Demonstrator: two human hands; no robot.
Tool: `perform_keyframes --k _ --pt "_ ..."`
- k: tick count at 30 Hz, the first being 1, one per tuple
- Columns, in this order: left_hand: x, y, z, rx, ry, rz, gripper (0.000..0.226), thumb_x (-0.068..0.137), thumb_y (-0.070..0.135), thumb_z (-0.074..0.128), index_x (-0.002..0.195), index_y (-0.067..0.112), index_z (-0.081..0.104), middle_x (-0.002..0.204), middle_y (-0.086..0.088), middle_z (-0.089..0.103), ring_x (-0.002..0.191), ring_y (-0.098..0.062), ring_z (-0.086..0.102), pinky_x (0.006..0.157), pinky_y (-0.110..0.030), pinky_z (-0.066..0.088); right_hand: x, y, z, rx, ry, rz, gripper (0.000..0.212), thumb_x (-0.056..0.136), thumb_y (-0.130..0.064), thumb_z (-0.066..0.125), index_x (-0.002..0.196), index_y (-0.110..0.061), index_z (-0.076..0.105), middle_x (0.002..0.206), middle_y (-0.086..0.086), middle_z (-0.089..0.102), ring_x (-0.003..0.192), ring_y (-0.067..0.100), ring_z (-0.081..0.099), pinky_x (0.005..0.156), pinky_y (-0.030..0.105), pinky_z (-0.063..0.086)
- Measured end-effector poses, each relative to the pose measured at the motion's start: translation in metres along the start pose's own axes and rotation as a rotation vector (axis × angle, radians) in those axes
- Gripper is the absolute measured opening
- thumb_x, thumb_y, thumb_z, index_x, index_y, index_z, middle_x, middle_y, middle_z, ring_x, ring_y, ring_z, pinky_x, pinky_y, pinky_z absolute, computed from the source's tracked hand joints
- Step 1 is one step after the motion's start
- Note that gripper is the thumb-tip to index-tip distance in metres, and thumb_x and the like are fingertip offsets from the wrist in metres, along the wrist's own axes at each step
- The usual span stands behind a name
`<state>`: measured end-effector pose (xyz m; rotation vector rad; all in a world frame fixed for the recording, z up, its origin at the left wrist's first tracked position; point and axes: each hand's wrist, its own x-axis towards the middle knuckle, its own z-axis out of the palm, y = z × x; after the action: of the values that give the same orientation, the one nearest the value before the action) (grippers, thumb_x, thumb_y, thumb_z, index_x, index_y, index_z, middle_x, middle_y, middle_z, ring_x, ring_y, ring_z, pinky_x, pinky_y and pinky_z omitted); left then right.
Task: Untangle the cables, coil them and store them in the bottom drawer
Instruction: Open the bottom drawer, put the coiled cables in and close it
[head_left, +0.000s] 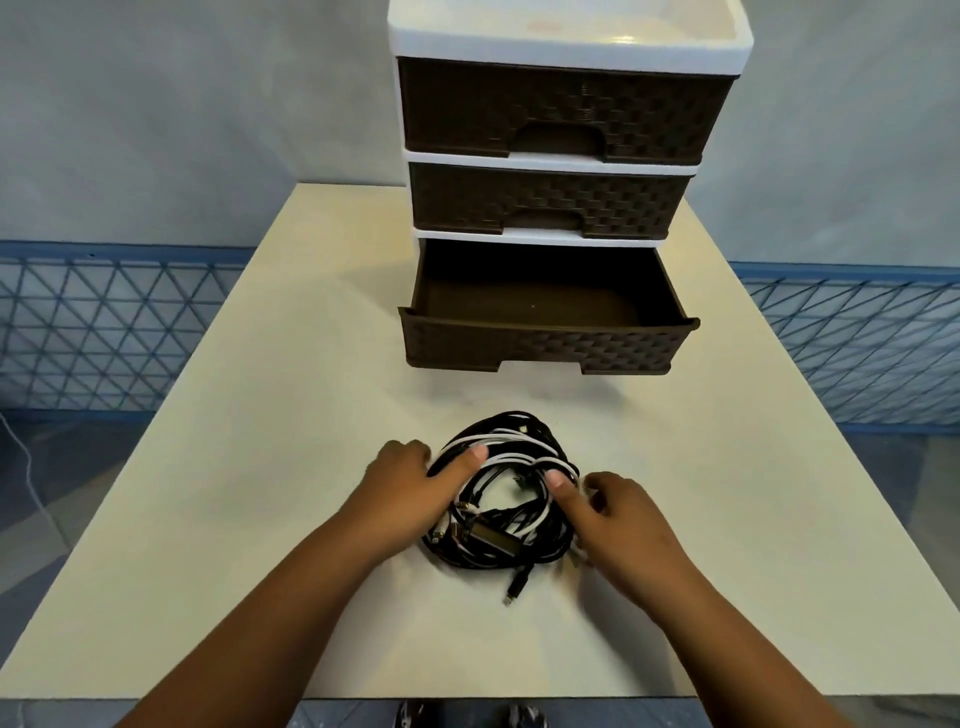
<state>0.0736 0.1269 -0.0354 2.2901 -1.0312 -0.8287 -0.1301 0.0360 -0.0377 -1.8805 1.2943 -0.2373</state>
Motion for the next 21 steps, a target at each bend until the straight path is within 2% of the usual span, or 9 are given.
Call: perform_keyframes --k 2,3,5,7,10,13,16,19,21 --pt "0.002 0.012 0.005 0.07 -0.027 -0.049 0.078 0.063 0.091 0.044 0.085 0.018 0.058 0.094 -0.002 0.052 0.093 -0.023 0.057 0.077 -0.035 0.049 0.002 0.001 0.007 -0.042 0.024 -0.008 0.066 0.073 -0.087 0.041 0.069 -0.022 0.041 0.073 0.005 0.054 0.061 0.024 0.061 0.052 0.025 0.033" --pt "0.002 0.018 0.006 0.112 -0.031 -0.067 0.076 0.066 0.087 0.049 0.098 0.018 0.059 0.103 -0.003 0.051 0.104 -0.024 0.054 0.086 -0.037 0.049 0.003 0.002 0.009 -0.059 0.039 -0.008 0.062 0.074 -0.085 0.044 0.071 -0.023 0.041 0.077 0.006 0.055 0.063 0.022 0.062 0.052 0.025 0.032" --pt "0.002 0.026 0.007 0.18 -0.026 -0.082 0.073 0.072 0.075 0.057 0.116 0.016 0.056 0.111 -0.004 0.044 0.115 -0.027 0.048 0.093 -0.038 0.047 0.004 0.003 0.011 -0.092 0.056 -0.017 0.06 0.076 -0.082 0.047 0.072 -0.023 0.042 0.08 0.006 0.055 0.063 0.02 0.062 0.051 0.025 0.031" --pt "0.004 0.031 0.007 0.227 -0.033 -0.105 0.071 0.074 0.067 0.061 0.123 0.016 0.052 0.116 -0.006 0.041 0.118 -0.03 0.046 0.093 -0.038 0.046 0.006 0.002 0.012 -0.118 0.06 -0.028 0.058 0.078 -0.079 0.048 0.074 -0.022 0.044 0.083 0.006 0.057 0.064 0.019 0.061 0.051 0.025 0.032" --pt "0.008 0.038 0.007 0.322 -0.07 -0.137 0.067 0.08 0.056 0.063 0.13 0.015 0.045 0.129 -0.011 0.042 0.122 -0.033 0.045 0.094 -0.037 0.043 0.008 0.001 0.017 -0.178 0.074 -0.034 0.056 0.081 -0.075 0.048 0.085 -0.02 0.049 0.09 0.005 0.059 0.073 0.02 0.062 0.055 0.029 0.04" --pt "0.011 0.049 0.008 0.437 -0.097 -0.147 0.063 0.088 0.047 0.061 0.136 0.011 0.041 0.136 -0.014 0.04 0.124 -0.033 0.045 0.098 -0.035 0.04 0.008 -0.003 0.022 -0.233 0.089 -0.016 0.064 0.078 -0.078 0.045 0.095 -0.017 0.053 0.095 0.003 0.058 0.08 0.022 0.062 0.063 0.034 0.049" --pt "0.01 0.058 0.013 0.552 -0.093 -0.142 0.061 0.093 0.042 0.058 0.139 0.009 0.038 0.138 -0.014 0.04 0.127 -0.029 0.042 0.099 -0.031 0.039 0.005 -0.008 0.023 -0.262 0.081 -0.005 0.071 0.074 -0.08 0.049 0.104 -0.016 0.051 0.101 0.001 0.054 0.087 0.023 0.061 0.066 0.034 0.047" --pt "0.007 0.062 0.016 0.599 -0.065 -0.122 0.053 0.097 0.033 0.054 0.139 0.006 0.036 0.14 -0.012 0.04 0.129 -0.028 0.039 0.1 -0.031 0.037 0.004 -0.011 0.024 -0.238 0.063 -0.004 0.056 0.083 -0.062 0.058 0.109 -0.013 0.049 0.106 0.004 0.051 0.093 0.026 0.06 0.069 0.032 0.043" --pt "0.006 0.058 0.017 0.561 -0.057 -0.12 0.051 0.098 0.031 0.054 0.139 0.006 0.036 0.139 -0.013 0.04 0.129 -0.029 0.039 0.101 -0.031 0.036 0.005 -0.01 0.026 -0.187 0.071 -0.013 0.045 0.086 -0.05 0.059 0.107 -0.012 0.048 0.106 0.005 0.052 0.09 0.026 0.059 0.068 0.031 0.041"
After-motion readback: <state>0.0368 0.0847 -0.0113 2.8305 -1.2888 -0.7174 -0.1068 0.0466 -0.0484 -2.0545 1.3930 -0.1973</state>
